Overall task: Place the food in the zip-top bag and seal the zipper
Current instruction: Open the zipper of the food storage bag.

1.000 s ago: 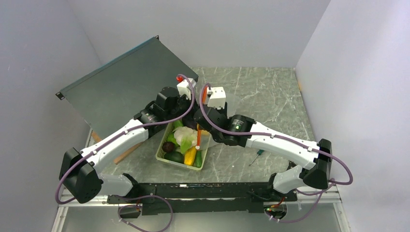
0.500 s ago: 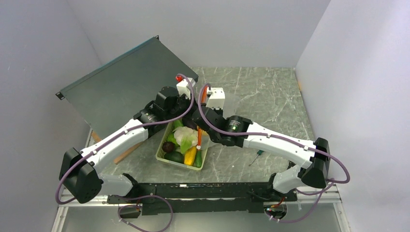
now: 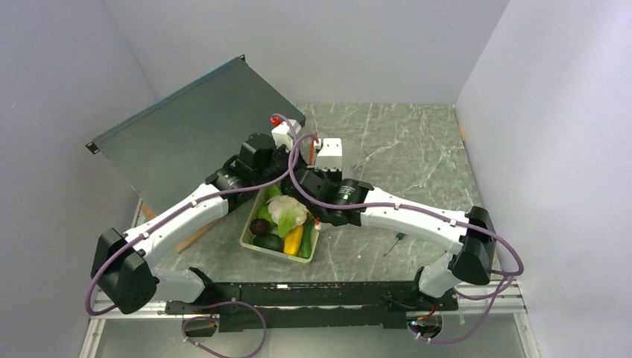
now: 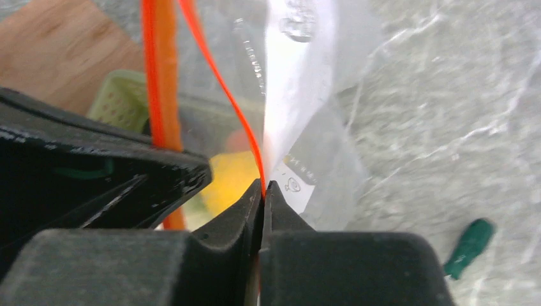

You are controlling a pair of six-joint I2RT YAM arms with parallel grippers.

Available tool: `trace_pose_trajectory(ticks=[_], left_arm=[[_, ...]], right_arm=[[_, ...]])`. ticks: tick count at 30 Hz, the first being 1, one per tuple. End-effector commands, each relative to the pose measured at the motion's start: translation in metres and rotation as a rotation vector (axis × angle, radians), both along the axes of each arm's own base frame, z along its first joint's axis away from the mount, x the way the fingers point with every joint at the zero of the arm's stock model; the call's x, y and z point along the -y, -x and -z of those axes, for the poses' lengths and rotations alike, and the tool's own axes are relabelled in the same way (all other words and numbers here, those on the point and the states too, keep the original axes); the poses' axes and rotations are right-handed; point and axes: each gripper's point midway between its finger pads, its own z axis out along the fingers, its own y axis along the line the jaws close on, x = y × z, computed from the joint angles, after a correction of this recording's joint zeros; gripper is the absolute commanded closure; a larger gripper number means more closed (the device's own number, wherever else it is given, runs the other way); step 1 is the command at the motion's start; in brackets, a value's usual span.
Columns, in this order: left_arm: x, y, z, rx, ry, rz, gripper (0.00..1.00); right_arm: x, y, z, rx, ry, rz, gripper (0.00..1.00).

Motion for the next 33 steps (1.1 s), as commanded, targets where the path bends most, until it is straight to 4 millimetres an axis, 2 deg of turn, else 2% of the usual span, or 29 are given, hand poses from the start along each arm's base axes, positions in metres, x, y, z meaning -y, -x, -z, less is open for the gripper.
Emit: trace_pose_trajectory(ticks=[1,6,10,11,13,16,18,21,24,28,31,33], left_arm=[[0.004,0.002,-0.03,0.049,0.069,0.009,1.0],[0.008,0.004,-0.027,0.029,0.069,0.027,1.0],[0.02,0.012,-0.025,-0.019,0.107,0.079,0.99],[0.022,0.015,-0.025,-0.024,0.108,0.09,0.95],[0.022,0.016,-0.024,-0.001,0.079,0.078,0.82],[0.027,0.026,-0.03,0.084,0.041,0.118,0.52],[0.028,0.03,-0.032,0.136,0.006,0.128,0.35],[0.028,0.033,-0.041,0.172,-0.006,0.141,0.23],[0.029,0.039,-0.055,0.193,0.005,0.157,0.02],[0.026,0.055,-0.064,0.182,0.07,0.167,0.0],[0.014,0.068,-0.058,0.164,0.099,0.127,0.03],[0.0,0.075,-0.05,0.165,0.076,0.066,0.05]], right_arm=[[0.034,-0.007,-0.037,0.116,0.109,0.092,1.0],[0.063,0.006,-0.04,0.107,0.201,0.042,1.0],[0.06,0.015,-0.037,0.1,0.117,-0.07,1.0],[0.061,0.017,-0.036,0.099,0.105,-0.078,1.0],[0.067,0.019,-0.033,0.092,0.104,-0.069,1.0],[0.076,0.02,-0.032,0.095,0.118,-0.059,1.0],[0.082,0.023,-0.029,0.089,0.124,-0.071,1.0],[0.09,0.03,-0.026,0.073,0.11,-0.099,1.0],[0.101,0.036,-0.021,0.05,0.106,-0.101,1.0],[0.126,0.045,-0.017,0.007,0.126,-0.049,1.0],[0.147,0.049,-0.015,-0.037,0.123,0.001,1.0],[0.153,0.05,-0.01,-0.057,0.112,0.003,1.0]])
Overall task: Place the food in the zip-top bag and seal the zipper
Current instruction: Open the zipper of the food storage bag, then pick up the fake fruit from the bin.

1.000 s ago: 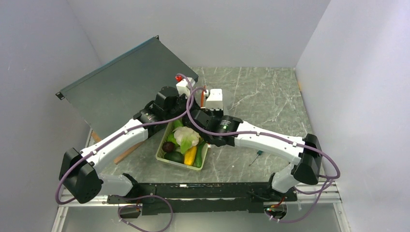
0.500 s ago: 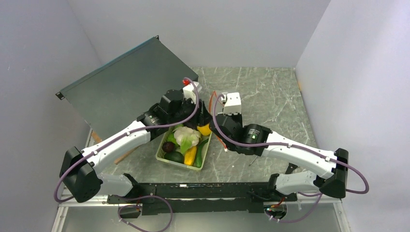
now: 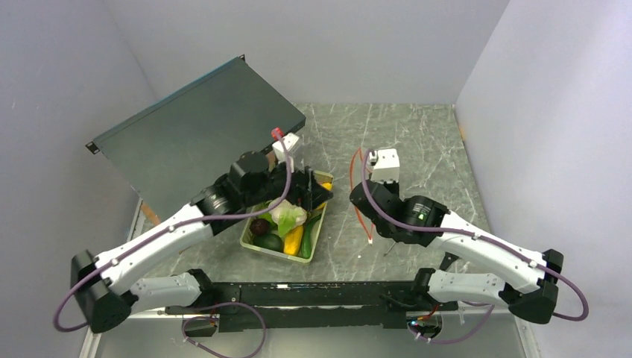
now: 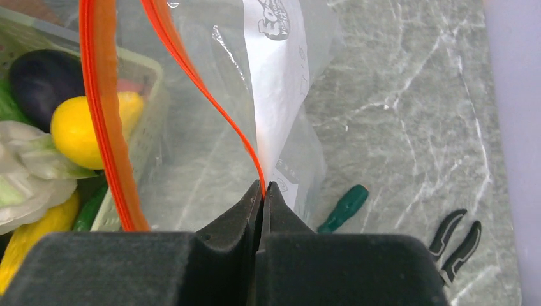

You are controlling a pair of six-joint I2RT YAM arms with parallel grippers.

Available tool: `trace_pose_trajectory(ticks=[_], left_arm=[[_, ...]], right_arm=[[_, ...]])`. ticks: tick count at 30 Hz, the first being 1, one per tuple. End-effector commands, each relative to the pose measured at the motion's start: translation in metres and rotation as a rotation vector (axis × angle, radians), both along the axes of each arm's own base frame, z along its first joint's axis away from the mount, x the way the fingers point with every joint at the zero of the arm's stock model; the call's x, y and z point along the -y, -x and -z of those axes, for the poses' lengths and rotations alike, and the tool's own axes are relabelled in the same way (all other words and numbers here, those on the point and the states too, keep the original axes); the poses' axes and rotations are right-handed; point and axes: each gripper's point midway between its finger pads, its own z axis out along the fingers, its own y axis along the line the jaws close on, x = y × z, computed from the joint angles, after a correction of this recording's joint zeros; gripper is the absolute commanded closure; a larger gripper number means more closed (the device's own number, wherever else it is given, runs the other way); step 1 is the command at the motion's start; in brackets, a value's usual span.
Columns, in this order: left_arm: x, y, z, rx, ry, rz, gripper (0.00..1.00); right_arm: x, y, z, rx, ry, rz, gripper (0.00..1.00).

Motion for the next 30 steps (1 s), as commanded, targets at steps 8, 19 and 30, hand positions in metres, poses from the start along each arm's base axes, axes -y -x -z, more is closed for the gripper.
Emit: trace_pose_trajectory(ticks=[8,19,30], left_arm=[[-0.054,0.04,0.035,0.017,-0.167,-0.309,0.02],[-0.041,0.02,0.074,0.062,-0.378,-0.436,0.01],[-0.017,-0.028,0.091,0.072,-0.498,-0.38,0.04]], right_arm=[[-0.044,-0.006,0.04,-0.118,-0.259,-0.268,1.0],[-0.064,-0.017,0.06,-0.207,-0.52,-0.391,1.0],[-0.029,-0.021,0.042,-0.096,-0.446,-0.328,1.0]])
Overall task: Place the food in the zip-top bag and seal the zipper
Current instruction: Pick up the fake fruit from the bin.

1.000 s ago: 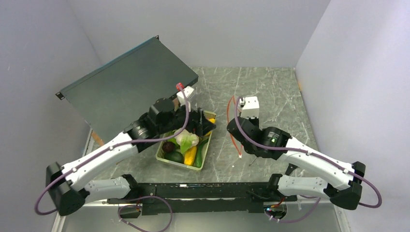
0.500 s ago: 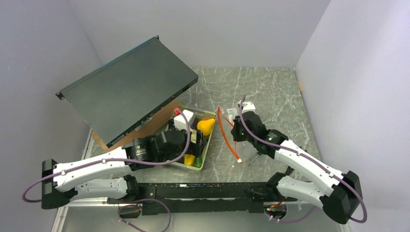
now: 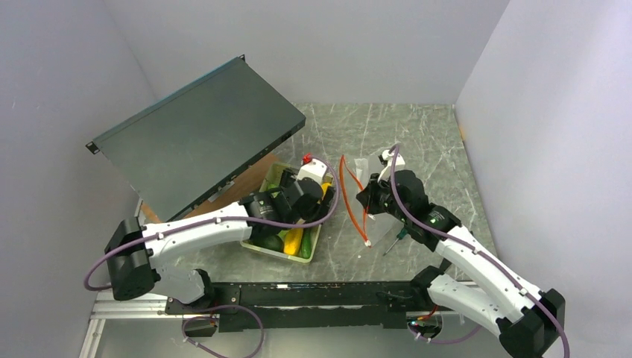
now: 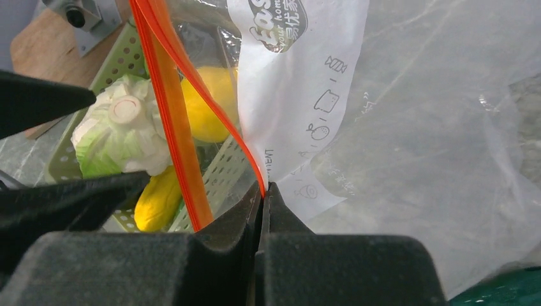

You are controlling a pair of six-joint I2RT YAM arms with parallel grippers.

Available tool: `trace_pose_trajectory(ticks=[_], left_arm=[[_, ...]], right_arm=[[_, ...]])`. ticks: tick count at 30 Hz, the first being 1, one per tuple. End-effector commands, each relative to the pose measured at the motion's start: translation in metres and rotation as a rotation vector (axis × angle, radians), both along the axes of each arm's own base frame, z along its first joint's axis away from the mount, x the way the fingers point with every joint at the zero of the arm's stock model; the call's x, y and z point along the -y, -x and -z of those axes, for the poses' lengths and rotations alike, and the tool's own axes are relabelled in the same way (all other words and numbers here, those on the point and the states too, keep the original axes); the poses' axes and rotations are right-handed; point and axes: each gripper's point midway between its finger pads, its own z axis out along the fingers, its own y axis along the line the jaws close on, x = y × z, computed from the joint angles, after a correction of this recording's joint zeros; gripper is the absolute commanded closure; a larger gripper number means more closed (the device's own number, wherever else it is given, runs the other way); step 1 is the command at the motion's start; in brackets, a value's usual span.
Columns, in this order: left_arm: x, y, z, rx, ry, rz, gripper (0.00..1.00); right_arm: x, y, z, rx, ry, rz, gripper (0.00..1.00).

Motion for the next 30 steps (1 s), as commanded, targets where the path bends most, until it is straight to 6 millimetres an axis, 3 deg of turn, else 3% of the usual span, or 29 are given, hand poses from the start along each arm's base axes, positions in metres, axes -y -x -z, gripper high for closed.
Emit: trace_pose_trajectory(ticks=[1,6,12,18,26,30], left_arm=[[0.011,-0.02,-0.017,0.018,0.055,0.042,0.05],[0.029,-0.024,-0.007,-0.011,0.046,0.128,0.03],[0.026,-0.041,0.008,-0.039,-0.02,0.104,0.01],[0.024,-0.056,0.023,-0.083,-0.046,0.083,0.1],[0.032,-0.066,0.044,-0.128,-0.055,0.099,0.07],[0.033,-0.067,0.049,-0.139,-0.047,0.093,0.17]], right_arm=[[0.01,-0.006,-0.015,0.081,0.012,0.028,1.0],[0.015,-0.008,-0.019,0.106,0.007,0.049,1.0],[0.015,-0.011,-0.019,0.109,-0.007,0.046,1.0],[0.015,-0.01,-0.016,0.095,-0.006,0.041,1.0],[0.017,-0.009,-0.011,0.081,0.001,0.043,1.0],[0.016,-0.009,-0.01,0.074,0.002,0.038,1.0]])
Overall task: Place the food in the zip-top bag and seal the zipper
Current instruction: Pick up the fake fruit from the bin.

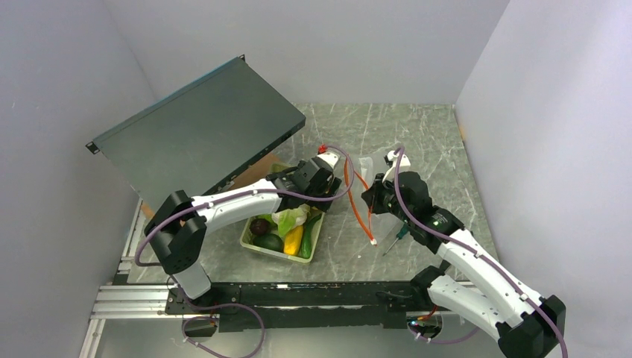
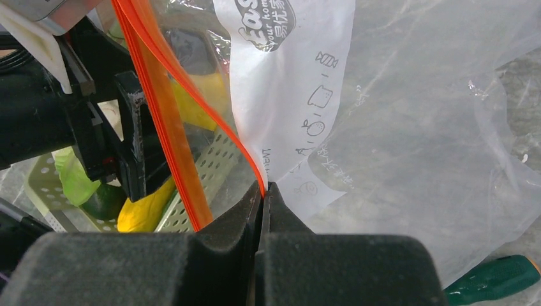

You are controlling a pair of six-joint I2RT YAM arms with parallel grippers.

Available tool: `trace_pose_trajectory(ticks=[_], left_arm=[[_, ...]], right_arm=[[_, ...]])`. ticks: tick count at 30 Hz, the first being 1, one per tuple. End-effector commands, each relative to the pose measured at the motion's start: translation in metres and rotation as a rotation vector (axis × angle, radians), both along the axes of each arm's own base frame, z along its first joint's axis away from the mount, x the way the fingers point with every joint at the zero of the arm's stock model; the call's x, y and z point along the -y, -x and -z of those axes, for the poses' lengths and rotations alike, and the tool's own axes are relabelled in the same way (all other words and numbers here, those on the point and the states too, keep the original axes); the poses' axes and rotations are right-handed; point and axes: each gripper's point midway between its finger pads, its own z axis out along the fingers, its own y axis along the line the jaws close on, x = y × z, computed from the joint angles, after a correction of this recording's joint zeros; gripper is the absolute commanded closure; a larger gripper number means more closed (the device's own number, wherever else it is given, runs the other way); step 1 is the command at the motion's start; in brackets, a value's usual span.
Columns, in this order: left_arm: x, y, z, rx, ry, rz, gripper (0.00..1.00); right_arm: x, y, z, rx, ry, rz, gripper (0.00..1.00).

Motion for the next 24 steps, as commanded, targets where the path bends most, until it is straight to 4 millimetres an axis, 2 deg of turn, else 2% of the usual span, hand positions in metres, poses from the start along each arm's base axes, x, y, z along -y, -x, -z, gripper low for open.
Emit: trace_pose_trajectory(ticks=[1,6,11,18,21,24], left_arm=[[0.014,-0.008,-0.015,0.022,0.061,0.012,0.2],[0.007,-0.007,-0.015,0.025,0.055,-0.007,0.43],[0.002,-0.006,-0.031,0.051,0.066,-0.006,0.62],[-0.005,0.004,-0.075,0.091,0.155,-0.003,0.86],[-0.005,0.016,-0.095,0.086,0.231,0.022,0.88],[-0.003,0.033,-0.124,0.084,0.331,0.079,0.89]], right_arm=[[-0.003,-0.003,-0.008,0.027,-0.014,-0.016,1.0],[-0.004,-0.003,-0.01,0.027,-0.013,-0.017,1.0],[-0.005,-0.004,-0.011,0.027,-0.015,-0.019,1.0],[-0.008,-0.002,-0.011,0.013,-0.034,-0.032,1.0],[-0.01,-0.001,-0.011,0.009,-0.048,-0.032,1.0],[-0.016,0.002,-0.01,-0.011,-0.068,-0.058,1.0]])
